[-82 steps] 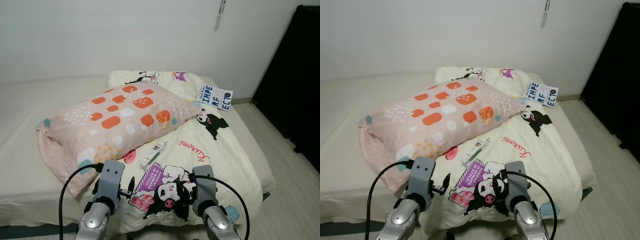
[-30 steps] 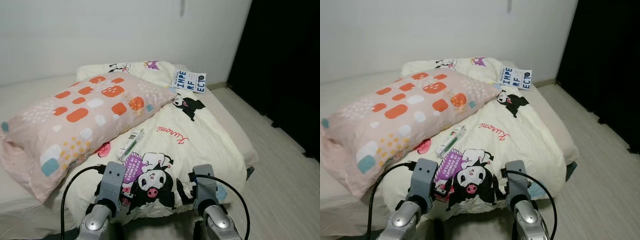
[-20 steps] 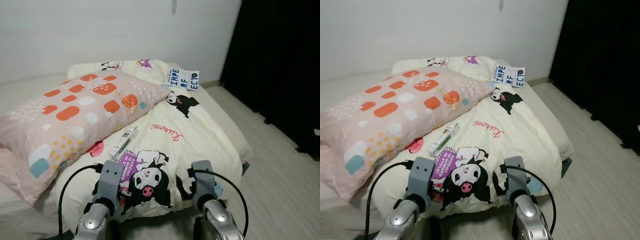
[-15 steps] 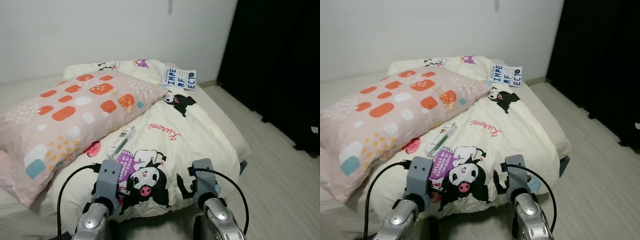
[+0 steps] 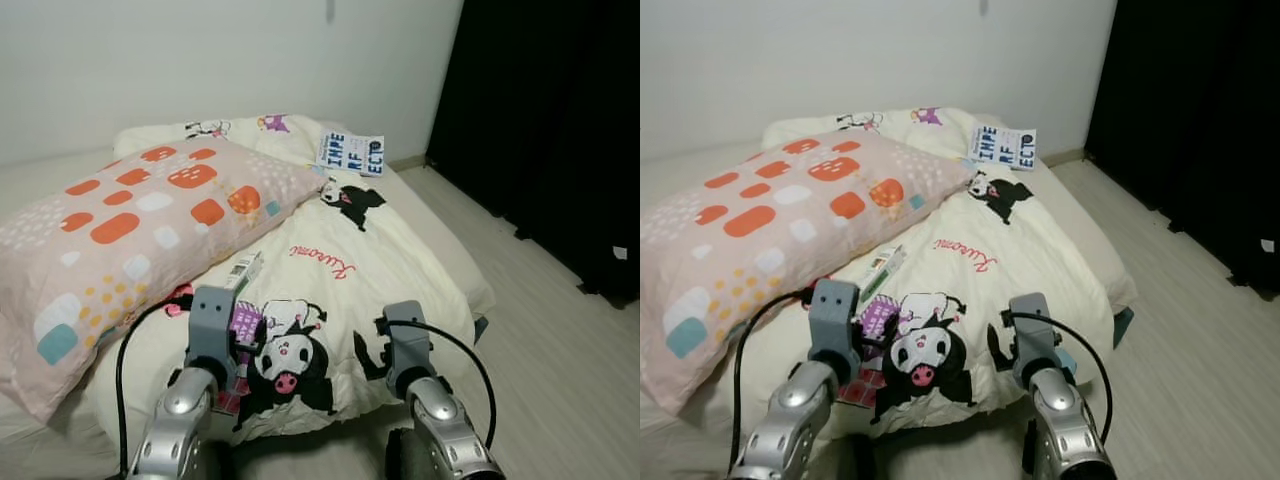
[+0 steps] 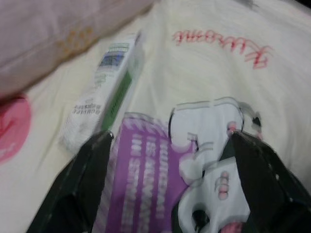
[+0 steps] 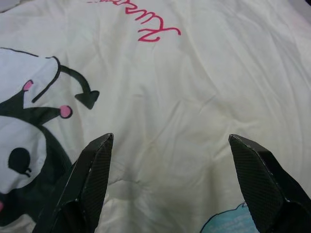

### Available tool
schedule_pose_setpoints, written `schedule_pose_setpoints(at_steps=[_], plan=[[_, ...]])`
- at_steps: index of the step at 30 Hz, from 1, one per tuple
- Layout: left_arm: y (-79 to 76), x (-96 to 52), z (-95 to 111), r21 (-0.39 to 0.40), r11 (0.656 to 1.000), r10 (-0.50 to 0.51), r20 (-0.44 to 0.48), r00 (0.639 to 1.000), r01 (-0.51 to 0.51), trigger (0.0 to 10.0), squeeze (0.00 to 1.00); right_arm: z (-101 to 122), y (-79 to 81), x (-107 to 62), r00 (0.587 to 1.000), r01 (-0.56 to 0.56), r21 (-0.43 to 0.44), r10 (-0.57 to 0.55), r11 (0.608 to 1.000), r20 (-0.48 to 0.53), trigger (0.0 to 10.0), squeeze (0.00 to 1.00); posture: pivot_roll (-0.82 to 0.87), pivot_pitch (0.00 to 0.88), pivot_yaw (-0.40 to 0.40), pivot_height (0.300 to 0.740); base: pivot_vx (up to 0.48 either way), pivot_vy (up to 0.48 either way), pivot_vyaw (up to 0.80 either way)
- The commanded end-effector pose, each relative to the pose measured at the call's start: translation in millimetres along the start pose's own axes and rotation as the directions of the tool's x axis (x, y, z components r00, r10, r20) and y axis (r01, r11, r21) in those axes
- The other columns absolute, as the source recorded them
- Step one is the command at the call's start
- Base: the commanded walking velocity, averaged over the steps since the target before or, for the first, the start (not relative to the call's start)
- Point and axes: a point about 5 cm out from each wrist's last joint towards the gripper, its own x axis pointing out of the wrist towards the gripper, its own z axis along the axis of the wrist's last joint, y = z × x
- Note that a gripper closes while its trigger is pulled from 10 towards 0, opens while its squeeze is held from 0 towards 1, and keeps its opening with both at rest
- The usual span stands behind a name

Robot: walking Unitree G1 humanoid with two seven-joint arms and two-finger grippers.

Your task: Clean up the room

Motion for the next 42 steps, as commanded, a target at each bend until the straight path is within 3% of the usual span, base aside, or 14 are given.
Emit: schedule_pose_setpoints(at_steps=[1, 4, 6, 8, 15, 17, 18, 20, 21, 35, 38, 40, 42], plan=[[6.8, 4.5, -2, -0.038, 0.999, 0.006, -0.017, 1.000, -0.006, 10.0, 1.00, -6, -1.0, -1.7, 1.000, 0.007, 0.006, -0.006, 1.000, -0.019, 10.0, 0.00, 0.01, 0.213, 0.010, 0.551, 0.000, 0.000, 0.00], [6.2, 10.6, 2, -0.058, 0.998, 0.000, -0.012, 1.000, 0.000, 10.0, 1.00, -6, -1.3, -1.3, 1.000, 0.007, 0.006, -0.007, 1.000, -0.018, 10.0, 0.00, 0.01, 0.226, 0.011, 0.551, 0.000, 0.000, 0.00], [1.9, 23.4, 10, -0.126, 0.992, -0.032, -0.005, 0.999, 0.031, 10.0, 1.00, -5, -0.9, -1.4, 1.000, 0.005, 0.006, -0.005, 1.000, -0.017, 10.0, 0.00, 0.00, 0.247, 0.015, 0.551, 0.000, 0.000, 0.00], [-0.2, 27.2, 13, -0.148, 0.988, -0.047, -0.002, 0.999, 0.046, 10.0, 1.00, -5, -0.6, -1.6, 1.000, 0.005, 0.007, -0.005, 1.000, -0.017, 10.0, 0.00, 0.00, 0.247, 0.015, 0.551, 0.000, 0.000, 0.00], [-7.0, 43.0, 16, -0.048, 0.994, -0.096, -0.028, 0.995, 0.095, 10.0, 1.00, -7, 0.0, -4.4, 1.000, 0.006, 0.007, -0.006, 1.000, -0.017, 10.0, 0.00, -0.01, 0.282, 0.032, 0.551, 0.000, 0.000, 0.00], [-3.4, 47.7, 18, -0.033, 0.997, -0.077, -0.024, 0.997, 0.076, 10.0, 0.94, -8, -0.1, -5.6, 1.000, 0.009, 0.010, -0.009, 1.000, -0.017, 10.0, 0.00, -0.01, 0.287, 0.037, 0.551, 0.000, 0.000, 0.00], [-2.4, 49.4, 20, -0.019, 0.997, -0.077, -0.012, 0.997, 0.076, 10.0, 0.53, -9, -0.1, -6.4, 1.000, 0.010, 0.011, -0.010, 1.000, -0.016, 10.0, 0.00, -0.02, 0.295, 0.041, 0.551, 0.000, 0.000, 0.00], [-1.9, 50.8, 22, -0.013, 0.997, -0.080, -0.004, 0.997, 0.080, 10.0, 0.53, -9, -0.2, -6.8, 1.000, 0.011, 0.012, -0.011, 1.000, -0.016, 10.0, 0.00, -0.02, 0.295, 0.041, 0.551, 0.000, 0.000, 0.00], [-0.2, 52.4, 25, -0.008, 0.997, -0.073, 0.011, 0.997, 0.073, 10.0, 0.00, -9, 0.1, -7.6, 1.000, 0.011, 0.014, -0.011, 1.000, -0.015, 10.0, 0.00, -0.02, 0.302, 0.044, 0.551, 0.000, 0.000, 0.00], [22.5, 60.0, 37, 0.066, 0.998, -0.022, 0.030, 0.999, 0.020, 10.0, 0.00, -16, 12.1, -21.9, 0.997, -0.072, 0.039, 0.074, 0.997, -0.032, 10.0, 0.00, -0.03, 0.306, 0.042, 0.551, 0.000, 0.000, 0.00], [30.3, 59.6, 37, 0.087, 0.996, 0.005, 0.026, 1.000, -0.008, 10.0, 0.00, -14, 18.6, -23.8, 0.990, -0.139, 0.025, 0.139, 0.990, -0.018, 10.0, 0.00, -0.03, 0.302, 0.039, 0.551, 0.000, 0.000, 0.00], [38.1, 58.8, 37, 0.104, 0.994, 0.029, 0.021, 0.999, -0.031, 10.0, 0.00, -5, 28.1, -24.3, 0.971, -0.240, 0.002, 0.240, 0.971, 0.017, 10.0, 0.00, -0.03, 0.298, 0.036, 0.551, 0.000, 0.000, 0.00], [38.1, 58.8, 37, 0.104, 0.994, 0.029, 0.021, 0.999, -0.031, 10.0, 0.00, -5, 28.1, -24.3, 0.971, -0.240, 0.002, 0.240, 0.971, 0.017, 10.0, 0.00, -0.03, 0.298, 0.036, 0.551, 0.000, 0.000, 0.00]])
